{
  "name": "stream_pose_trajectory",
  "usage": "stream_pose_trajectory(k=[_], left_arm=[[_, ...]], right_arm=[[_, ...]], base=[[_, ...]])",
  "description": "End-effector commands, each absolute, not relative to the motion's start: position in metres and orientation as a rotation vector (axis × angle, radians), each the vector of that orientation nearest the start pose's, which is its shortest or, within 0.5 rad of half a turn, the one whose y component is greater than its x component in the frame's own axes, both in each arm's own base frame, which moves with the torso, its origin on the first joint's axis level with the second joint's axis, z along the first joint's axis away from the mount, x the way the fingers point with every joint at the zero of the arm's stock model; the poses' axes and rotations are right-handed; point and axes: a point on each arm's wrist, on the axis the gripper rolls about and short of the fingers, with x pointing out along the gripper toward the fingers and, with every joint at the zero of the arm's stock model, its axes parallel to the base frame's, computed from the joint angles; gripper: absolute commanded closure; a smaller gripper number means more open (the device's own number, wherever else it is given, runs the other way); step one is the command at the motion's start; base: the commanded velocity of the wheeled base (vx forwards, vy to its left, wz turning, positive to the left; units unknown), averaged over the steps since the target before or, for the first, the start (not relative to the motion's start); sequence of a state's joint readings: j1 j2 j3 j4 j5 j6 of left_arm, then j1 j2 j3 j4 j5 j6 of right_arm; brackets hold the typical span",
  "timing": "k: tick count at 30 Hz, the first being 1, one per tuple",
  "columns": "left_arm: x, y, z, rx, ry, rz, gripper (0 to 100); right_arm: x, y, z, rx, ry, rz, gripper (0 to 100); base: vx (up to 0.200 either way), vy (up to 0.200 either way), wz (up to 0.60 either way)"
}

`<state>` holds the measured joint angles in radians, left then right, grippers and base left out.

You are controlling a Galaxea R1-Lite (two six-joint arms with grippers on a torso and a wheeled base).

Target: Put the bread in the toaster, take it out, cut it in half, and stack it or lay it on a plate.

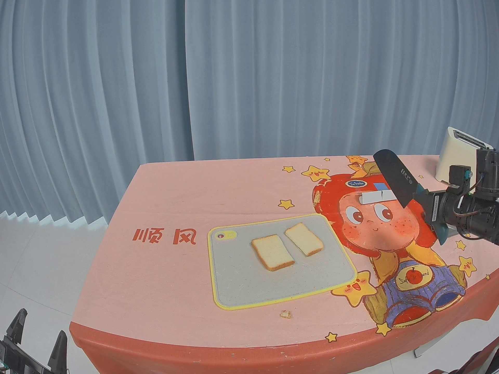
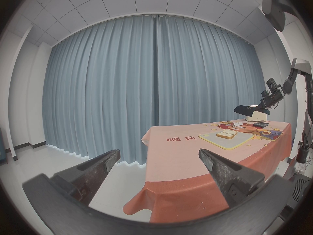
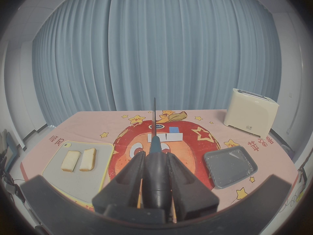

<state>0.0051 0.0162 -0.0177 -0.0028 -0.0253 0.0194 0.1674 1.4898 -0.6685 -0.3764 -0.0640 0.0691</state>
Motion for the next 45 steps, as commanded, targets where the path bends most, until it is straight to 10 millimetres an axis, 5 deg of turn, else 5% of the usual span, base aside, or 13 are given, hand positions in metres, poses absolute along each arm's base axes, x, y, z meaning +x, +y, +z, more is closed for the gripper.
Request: stream_pose_trajectory(k=[1,17,33,45], left_arm=[[-0.023,-0.001,0.076,0.017,-0.003,-0.018,0],[-0.023,-0.001,0.076,0.015,-0.003,-0.018,0],[-0.023,-0.001,0.076,0.012,-0.003,-0.017,0],[-0.023,-0.001,0.076,0.005,-0.005,-0.017,0]], right_arm=[[0.239,0.041,0.178,0.014,0.447,0.092,100],[0.242,0.041,0.176,0.014,0.456,0.089,100],[0.259,0.037,0.161,0.018,0.468,0.064,100],[0.26,0.077,0.14,-0.023,0.537,0.178,100]], base=[[0.0,-0.2,0.0],[0.0,-0.2,0.0],[0.0,0.0,0.0],[0.0,0.0,0.0]])
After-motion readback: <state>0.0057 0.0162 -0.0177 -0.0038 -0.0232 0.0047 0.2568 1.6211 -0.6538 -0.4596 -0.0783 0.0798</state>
